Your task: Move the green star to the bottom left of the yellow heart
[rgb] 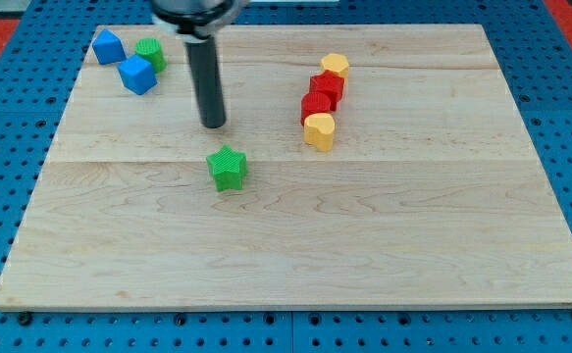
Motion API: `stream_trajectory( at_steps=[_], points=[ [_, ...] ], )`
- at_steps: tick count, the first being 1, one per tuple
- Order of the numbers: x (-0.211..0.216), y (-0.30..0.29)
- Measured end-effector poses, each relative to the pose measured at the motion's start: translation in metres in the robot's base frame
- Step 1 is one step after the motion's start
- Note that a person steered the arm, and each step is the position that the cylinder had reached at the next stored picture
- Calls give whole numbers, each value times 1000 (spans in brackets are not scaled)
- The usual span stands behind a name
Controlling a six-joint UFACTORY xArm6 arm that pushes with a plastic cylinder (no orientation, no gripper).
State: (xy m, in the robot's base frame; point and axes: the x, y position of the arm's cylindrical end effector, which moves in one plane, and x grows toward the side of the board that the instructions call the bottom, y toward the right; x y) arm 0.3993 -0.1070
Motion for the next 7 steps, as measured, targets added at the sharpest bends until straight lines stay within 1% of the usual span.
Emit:
stream_trajectory(
  at_steps=[1, 2, 3, 4, 5, 6, 7],
  points=[
    [79, -7],
    [73, 55],
    [71, 34],
    [48, 16],
    [51, 50],
    [67, 83],
    [69, 102]
  ],
)
